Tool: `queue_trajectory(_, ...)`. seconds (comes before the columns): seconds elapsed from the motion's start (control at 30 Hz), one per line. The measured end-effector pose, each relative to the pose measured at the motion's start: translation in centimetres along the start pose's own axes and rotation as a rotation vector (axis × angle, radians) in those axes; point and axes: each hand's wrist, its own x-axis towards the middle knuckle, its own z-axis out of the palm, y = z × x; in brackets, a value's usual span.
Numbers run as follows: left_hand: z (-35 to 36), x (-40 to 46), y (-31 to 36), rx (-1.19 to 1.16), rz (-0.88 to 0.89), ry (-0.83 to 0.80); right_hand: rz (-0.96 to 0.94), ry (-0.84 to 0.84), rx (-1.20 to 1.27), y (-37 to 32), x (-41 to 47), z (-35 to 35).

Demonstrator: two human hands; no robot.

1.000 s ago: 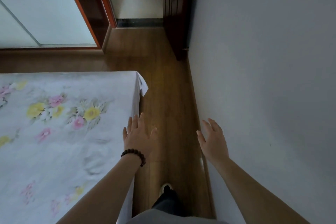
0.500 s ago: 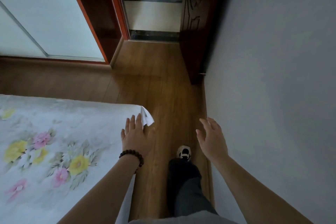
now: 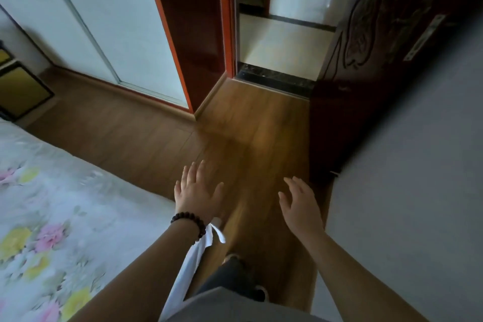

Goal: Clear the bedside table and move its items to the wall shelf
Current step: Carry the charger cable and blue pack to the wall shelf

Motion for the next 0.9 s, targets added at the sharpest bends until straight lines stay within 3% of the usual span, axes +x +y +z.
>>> queue_trajectory(0.37,-0.1,19.2,-2.3,-0.045,-0.279,0.053,-0.154,-0.172,-0.049,-5.4,21.2,3.5)
queue_trajectory(0.9,-10.1,41.6,-13.9,-0.130,-0.733,0.259,-0.603,-0.457,-0.082,-32.1,50.6,13.4)
